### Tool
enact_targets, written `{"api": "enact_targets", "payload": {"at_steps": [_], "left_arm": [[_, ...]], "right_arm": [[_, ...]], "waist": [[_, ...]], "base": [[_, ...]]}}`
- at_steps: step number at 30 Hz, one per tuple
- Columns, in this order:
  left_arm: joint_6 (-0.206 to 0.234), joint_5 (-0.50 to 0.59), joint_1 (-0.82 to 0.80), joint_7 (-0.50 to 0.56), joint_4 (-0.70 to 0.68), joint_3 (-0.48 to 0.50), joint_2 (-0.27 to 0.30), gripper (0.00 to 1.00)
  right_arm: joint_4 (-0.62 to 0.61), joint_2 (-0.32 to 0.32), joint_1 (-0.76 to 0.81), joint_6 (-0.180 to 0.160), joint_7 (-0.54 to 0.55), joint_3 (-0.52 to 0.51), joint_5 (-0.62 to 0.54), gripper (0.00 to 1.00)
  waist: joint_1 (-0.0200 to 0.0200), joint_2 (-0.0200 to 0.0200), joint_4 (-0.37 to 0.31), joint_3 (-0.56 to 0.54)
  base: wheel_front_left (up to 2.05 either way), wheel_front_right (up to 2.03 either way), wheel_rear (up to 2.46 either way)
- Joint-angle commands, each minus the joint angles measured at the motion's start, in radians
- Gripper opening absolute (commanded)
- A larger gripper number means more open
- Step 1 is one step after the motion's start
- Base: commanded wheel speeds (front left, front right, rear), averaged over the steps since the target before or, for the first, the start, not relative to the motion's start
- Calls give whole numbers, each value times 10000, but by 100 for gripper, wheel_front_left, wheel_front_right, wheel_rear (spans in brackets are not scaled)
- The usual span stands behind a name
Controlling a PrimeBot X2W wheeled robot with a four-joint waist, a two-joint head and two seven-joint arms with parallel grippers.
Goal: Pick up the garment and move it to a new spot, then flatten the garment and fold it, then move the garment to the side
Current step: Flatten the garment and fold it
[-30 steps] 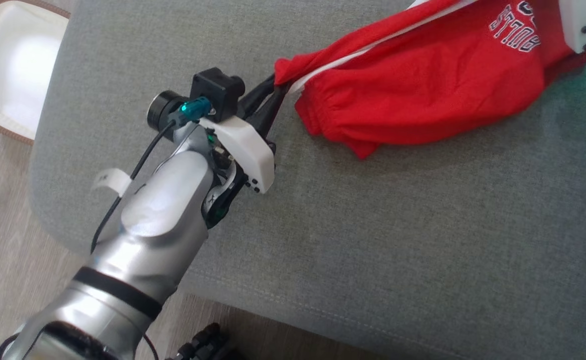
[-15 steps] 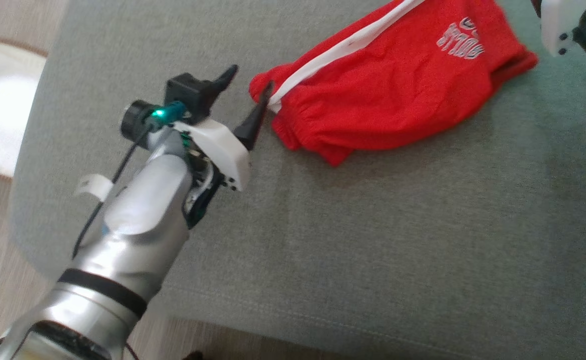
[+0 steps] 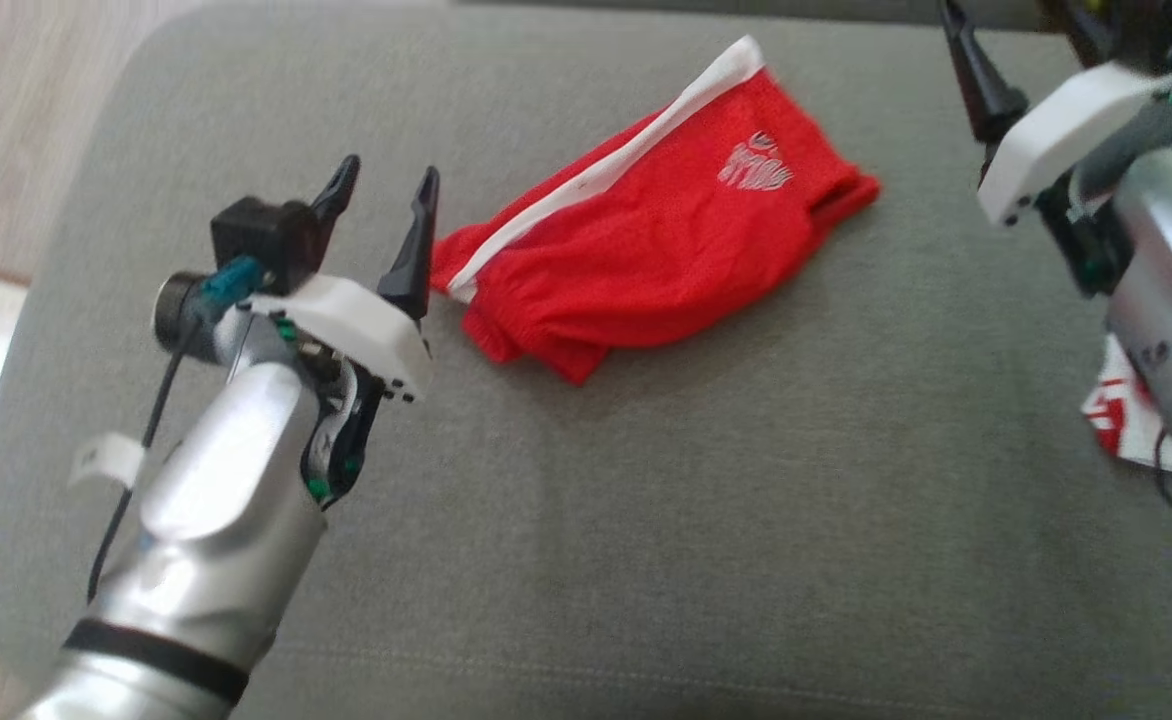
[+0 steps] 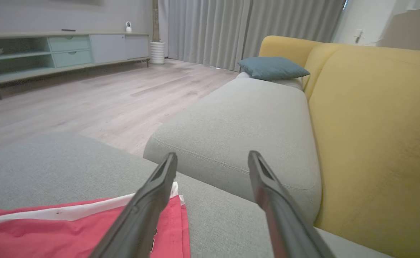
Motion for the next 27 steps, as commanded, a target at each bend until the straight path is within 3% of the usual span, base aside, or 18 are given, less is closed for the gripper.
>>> {"api": "enact_targets", "payload": {"at_steps": [1, 7, 14, 20, 27], "left_arm": [[320, 246, -153, -118, -583, 448, 517, 100], [1174, 528, 1185, -120, -1762, 1181, 456, 100], [1478, 954, 2936, -121, -3036, 1961, 157, 100], [1406, 1538, 4316, -121, -3991, 2540, -198, 100], [959, 2139, 5300, -121, -4572, 3154, -623, 100]], "right_arm": [[-171, 128, 256, 19, -159, -270, -78, 100], [-1483, 238, 1715, 19, -200, -2387, -1353, 100], [-3435, 1103, 4703, 19, -203, -5641, -3604, 100], [-5257, 2420, 7084, 19, -203, -7714, -5368, 100], [-6857, 3209, 8762, 19, 9, -8695, -6263, 100]], "waist": [[0, -1, -437, -525], [0, -1, -868, -1118], [0, -1, -1186, -1592], [0, -1, -1349, -1730], [0, -1, -1540, -1772]], "base": [[0, 0, 0], [0, 0, 0], [0, 0, 0], [0, 0, 0], [0, 0, 0]]}}
